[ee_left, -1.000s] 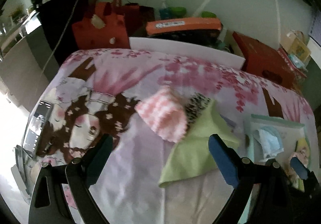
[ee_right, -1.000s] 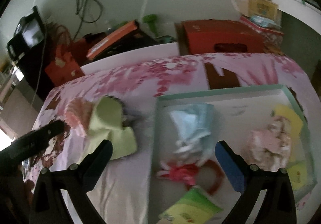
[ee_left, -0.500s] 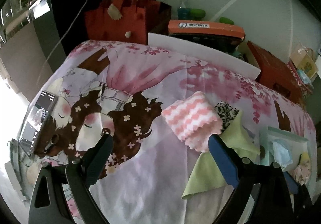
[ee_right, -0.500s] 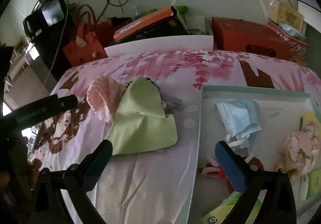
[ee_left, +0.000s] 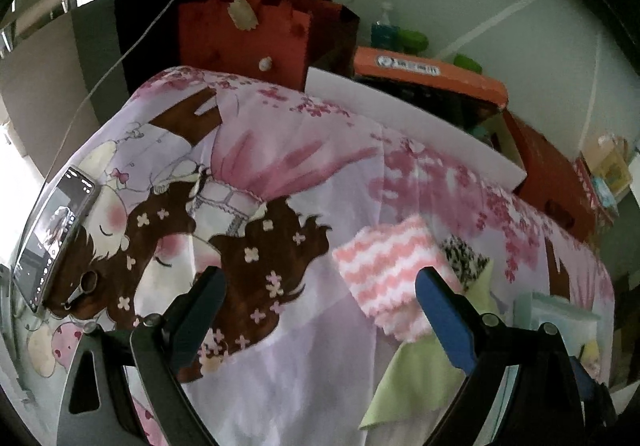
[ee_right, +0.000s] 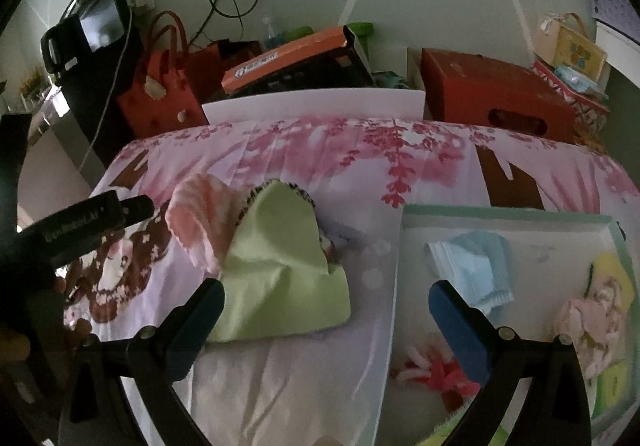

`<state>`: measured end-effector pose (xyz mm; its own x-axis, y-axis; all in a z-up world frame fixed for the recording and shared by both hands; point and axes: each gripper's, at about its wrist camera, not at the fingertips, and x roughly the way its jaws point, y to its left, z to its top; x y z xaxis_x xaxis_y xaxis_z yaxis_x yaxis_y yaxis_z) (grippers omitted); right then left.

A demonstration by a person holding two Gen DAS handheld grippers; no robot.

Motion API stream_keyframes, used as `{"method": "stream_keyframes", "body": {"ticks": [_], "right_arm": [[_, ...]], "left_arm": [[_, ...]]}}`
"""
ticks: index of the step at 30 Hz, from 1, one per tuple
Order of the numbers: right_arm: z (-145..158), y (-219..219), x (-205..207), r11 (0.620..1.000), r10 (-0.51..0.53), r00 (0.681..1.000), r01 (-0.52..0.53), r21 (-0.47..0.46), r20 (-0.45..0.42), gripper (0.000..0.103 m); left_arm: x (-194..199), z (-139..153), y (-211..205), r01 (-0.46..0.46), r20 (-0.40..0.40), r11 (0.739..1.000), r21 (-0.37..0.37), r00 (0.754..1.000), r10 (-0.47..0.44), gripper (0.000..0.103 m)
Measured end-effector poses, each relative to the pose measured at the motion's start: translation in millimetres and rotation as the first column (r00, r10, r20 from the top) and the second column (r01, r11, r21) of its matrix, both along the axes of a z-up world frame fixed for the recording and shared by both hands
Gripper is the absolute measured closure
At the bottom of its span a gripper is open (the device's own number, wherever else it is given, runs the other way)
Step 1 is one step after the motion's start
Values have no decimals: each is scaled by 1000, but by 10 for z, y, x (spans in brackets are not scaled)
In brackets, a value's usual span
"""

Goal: Organize soft objects
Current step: 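Grasp the pink striped towel with the left tool while the right grasps the green cloth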

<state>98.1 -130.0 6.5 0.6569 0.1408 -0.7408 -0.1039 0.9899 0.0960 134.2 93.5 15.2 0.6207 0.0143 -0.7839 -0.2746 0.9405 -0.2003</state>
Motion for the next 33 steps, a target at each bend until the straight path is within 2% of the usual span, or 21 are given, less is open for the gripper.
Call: {"method": "stream_keyframes", "body": {"ticks": [4, 9, 13, 19, 25, 33], "right_arm": [[69, 51, 101, 1000, -1, 1000, 1, -11, 24, 0], [113, 73, 209, 1000, 4, 999, -5, 21, 39, 0], [6, 105, 238, 1000, 23, 1000, -23, 19, 13, 0], [-140, 119, 272, 999, 32, 999, -32, 2, -21, 0], [-252, 135, 319, 998, 49, 998, -50, -41, -30, 0], [-379, 163, 356, 996, 70, 996, -73, -51, -55, 0]], "left_arm": [[35, 26, 29, -9, 15, 1000, 3, 1000, 9, 7], [80, 32, 55, -8, 1, 1000, -11, 1000, 8, 7], [84, 44, 46, 2, 3, 999, -47, 1000, -2, 7], [112, 24, -108, 34, -4, 999, -26, 999, -34, 7], [199, -114, -240, 71, -13, 995, -63, 997, -72, 7], [335, -350, -313, 91, -36, 992, -87, 995, -95, 9]]}}
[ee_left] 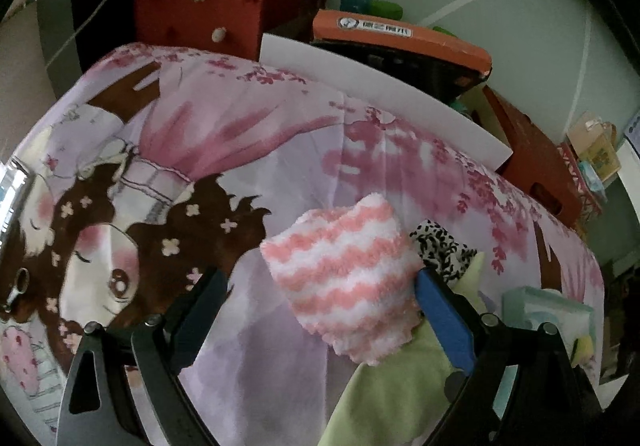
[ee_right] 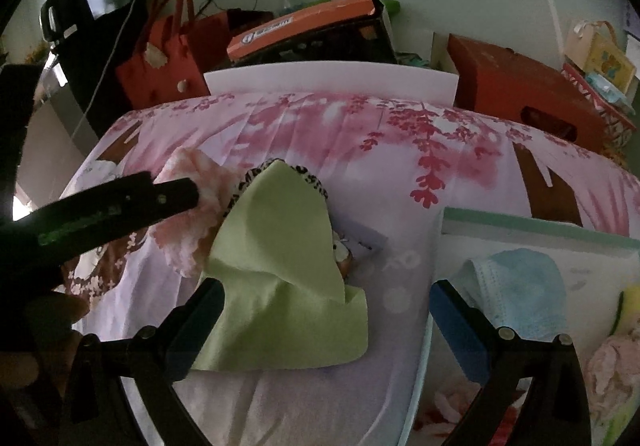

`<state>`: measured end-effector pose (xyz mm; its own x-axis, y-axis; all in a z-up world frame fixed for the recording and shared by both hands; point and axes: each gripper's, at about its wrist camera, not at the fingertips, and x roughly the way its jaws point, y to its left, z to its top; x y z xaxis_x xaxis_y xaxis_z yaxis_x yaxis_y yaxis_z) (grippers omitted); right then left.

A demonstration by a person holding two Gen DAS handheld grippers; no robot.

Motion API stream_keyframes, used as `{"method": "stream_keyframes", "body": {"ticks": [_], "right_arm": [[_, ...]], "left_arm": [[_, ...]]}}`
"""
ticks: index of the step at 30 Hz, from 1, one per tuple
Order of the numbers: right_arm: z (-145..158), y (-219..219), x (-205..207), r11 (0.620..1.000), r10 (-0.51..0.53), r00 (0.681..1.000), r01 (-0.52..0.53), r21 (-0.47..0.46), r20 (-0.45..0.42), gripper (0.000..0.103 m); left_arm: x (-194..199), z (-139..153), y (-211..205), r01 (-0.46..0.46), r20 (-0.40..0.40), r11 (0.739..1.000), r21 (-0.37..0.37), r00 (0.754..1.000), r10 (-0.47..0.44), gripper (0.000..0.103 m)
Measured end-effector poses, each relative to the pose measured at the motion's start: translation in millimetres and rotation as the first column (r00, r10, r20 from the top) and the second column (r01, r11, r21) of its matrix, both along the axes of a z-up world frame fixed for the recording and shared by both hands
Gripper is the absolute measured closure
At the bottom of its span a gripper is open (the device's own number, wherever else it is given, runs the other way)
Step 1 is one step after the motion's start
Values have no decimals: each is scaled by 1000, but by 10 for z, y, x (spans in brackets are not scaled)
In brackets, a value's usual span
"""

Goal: Organize soft objects
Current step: 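Grasp the pink striped towel with the left tool while the right grasps the green cloth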

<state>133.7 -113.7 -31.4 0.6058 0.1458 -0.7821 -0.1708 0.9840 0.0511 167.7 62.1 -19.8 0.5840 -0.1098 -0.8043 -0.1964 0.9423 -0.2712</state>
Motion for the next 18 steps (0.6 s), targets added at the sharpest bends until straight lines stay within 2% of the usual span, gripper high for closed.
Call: {"method": "stream_keyframes", "body": {"ticks": [2, 6, 9, 11, 14, 18], "right_arm": [[-1, 9, -3, 1000, 1, 1000, -1, -11, 7, 0], [2, 28, -11, 1000, 5, 1000, -5, -18, 16, 7], [8, 27, -15, 1000, 6, 1000, -6, -19, 20, 13], [15, 23, -18, 1000, 7, 1000, -7, -17, 22, 15], [29, 17, -19, 1000, 4, 1000, -4, -17, 25, 15], [45, 20, -28, 1000, 9, 999, -8, -23, 35, 16]], "left_arm": [[22, -37, -12, 8, -5, 1000, -20, 1000, -8, 17], [50, -67, -55, 34, -5, 999, -37, 999, -34, 32], [60, -86, -81, 47, -8, 998, -50, 999, -47, 46], [58, -90, -86, 54, -5, 997, -59, 998, -55, 61], [52, -77, -105, 69, 3, 996, -51, 998, -69, 74], [40, -54, -129, 85, 7, 996, -38, 996, -85, 83]]}}
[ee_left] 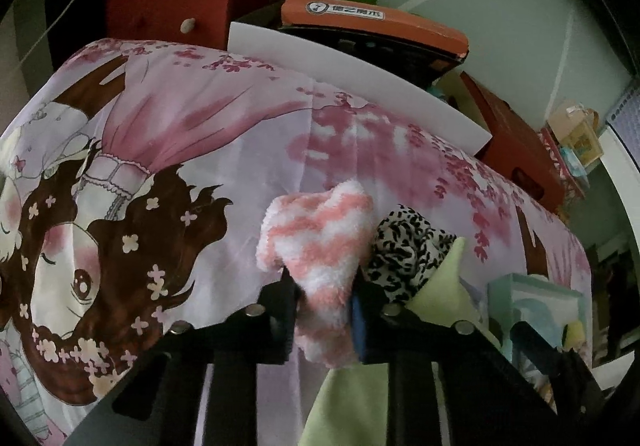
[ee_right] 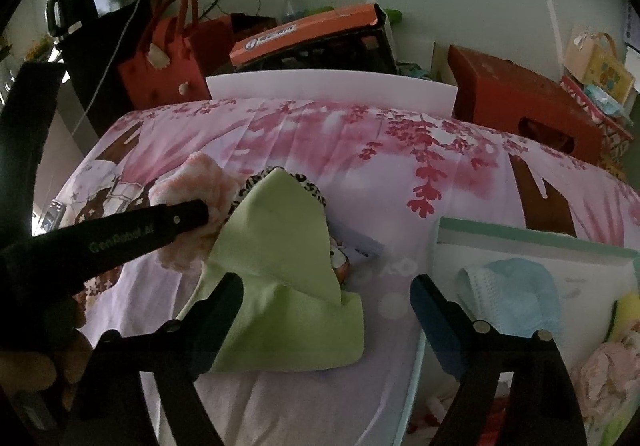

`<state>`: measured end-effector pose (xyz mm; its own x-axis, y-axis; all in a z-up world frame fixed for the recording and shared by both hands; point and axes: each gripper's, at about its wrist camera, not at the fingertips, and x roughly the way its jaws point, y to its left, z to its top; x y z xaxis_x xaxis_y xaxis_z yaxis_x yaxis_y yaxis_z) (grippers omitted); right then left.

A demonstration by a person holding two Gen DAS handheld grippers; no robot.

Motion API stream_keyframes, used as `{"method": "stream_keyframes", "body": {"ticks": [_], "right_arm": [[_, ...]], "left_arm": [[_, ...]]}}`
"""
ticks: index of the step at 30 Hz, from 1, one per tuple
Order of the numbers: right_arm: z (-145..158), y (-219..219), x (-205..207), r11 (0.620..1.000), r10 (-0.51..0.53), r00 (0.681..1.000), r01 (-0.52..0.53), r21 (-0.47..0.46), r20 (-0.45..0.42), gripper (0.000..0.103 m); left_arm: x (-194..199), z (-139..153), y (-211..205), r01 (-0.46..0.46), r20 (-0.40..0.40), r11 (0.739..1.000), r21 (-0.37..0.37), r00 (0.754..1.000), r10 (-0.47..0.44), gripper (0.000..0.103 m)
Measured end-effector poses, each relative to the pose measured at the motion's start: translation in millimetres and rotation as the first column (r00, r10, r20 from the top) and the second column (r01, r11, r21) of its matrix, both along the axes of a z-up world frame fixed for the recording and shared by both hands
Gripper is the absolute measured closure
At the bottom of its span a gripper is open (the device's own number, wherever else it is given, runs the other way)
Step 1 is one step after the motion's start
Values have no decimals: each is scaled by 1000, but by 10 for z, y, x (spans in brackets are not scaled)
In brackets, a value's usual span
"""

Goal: Organize soft objects
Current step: 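Grasp the pink striped towel with the left tool while the right grasps the green cloth, then lift both items and carry them over the tray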

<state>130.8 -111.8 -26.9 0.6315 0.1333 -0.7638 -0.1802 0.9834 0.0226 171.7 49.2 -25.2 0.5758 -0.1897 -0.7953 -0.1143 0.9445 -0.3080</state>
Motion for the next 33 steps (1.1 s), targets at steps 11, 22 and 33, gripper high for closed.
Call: {"method": "stream_keyframes", "body": {"ticks": [11, 22, 33], "right_arm": [[-65, 51, 8, 998, 49, 999, -48, 50, -23, 49], [-22, -4, -19, 997, 43, 999, -42, 71, -8, 92], [325, 52, -193, 991, 79, 990, -91, 99, 116, 98]], "left_arm": [[-204, 60, 115, -69, -116, 997, 34, 991, 73, 86], [-297, 142, 153, -89, -112, 995, 38, 989, 93, 86], [-378, 338, 208, -109, -54, 993, 41, 992, 111, 86]]}}
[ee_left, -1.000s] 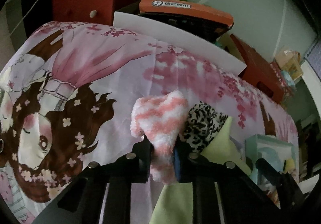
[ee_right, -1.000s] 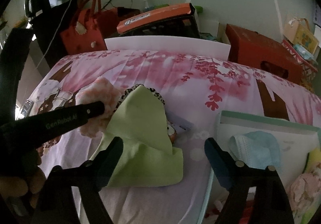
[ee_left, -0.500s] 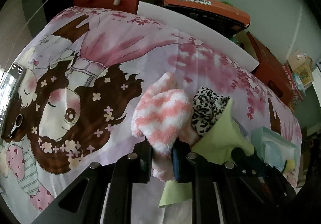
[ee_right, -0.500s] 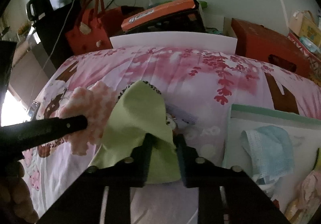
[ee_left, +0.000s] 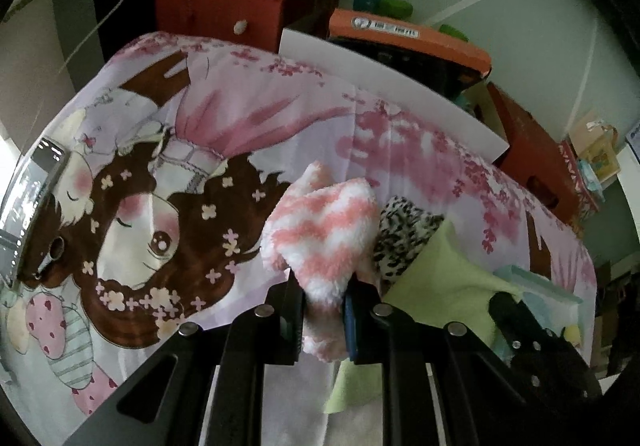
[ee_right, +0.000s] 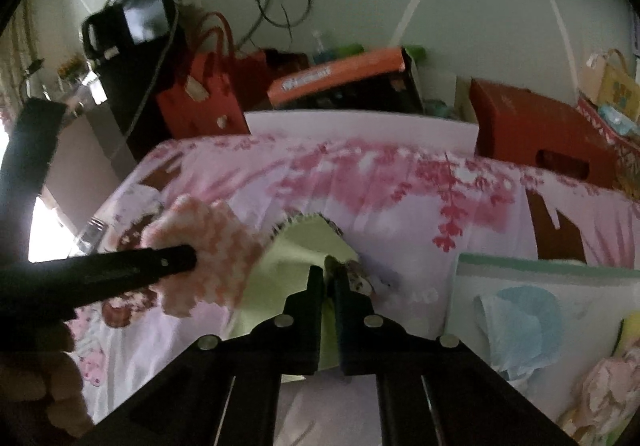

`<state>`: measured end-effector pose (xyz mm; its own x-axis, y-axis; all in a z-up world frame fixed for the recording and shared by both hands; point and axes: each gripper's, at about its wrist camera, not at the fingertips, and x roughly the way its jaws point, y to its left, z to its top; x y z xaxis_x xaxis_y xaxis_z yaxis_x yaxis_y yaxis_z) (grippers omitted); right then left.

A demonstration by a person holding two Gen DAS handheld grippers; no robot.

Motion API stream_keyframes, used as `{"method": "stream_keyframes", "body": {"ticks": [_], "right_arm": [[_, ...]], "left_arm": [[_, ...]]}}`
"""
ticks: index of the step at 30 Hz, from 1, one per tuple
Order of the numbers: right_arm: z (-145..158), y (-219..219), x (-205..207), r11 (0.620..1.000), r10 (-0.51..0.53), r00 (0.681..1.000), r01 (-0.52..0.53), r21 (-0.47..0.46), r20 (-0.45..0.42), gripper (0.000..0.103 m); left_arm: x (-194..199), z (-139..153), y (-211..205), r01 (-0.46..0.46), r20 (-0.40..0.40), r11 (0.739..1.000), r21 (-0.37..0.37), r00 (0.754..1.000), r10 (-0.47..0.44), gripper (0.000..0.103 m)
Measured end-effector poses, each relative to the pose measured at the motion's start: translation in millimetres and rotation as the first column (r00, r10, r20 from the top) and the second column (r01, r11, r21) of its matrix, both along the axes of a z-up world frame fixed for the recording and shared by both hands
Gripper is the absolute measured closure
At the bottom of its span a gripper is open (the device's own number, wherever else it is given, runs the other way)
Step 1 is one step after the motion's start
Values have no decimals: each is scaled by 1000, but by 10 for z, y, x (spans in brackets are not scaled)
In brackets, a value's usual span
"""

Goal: Organize soft objects
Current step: 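Lift both items and carry them over the tray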

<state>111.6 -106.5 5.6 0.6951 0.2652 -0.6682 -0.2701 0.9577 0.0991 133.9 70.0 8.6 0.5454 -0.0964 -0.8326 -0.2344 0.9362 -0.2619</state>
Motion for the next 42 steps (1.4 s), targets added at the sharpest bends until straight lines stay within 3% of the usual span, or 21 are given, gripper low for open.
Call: {"method": "stream_keyframes", "body": {"ticks": [10, 23, 34, 42], "right_arm": [[385, -74, -172, 998, 3, 994, -10, 63, 108, 99], [915, -427, -433, 990, -96, 961, 64, 129, 259, 99], [1360, -1282, -791, 941, -334, 865, 285, 181, 376, 99], [1302, -1957, -833, 872, -489, 801, 454, 181, 345, 99]], "left_arm": [[-137, 324, 33, -9, 106, 1000, 1, 994, 9, 86], [-314, 766, -85, 29, 248, 1000, 8, 968, -30, 86], [-389, 1011, -716, 197, 331, 979, 43, 922, -200, 86], [-378, 933, -1445, 365, 313, 927, 85, 873, -373, 86]]}}
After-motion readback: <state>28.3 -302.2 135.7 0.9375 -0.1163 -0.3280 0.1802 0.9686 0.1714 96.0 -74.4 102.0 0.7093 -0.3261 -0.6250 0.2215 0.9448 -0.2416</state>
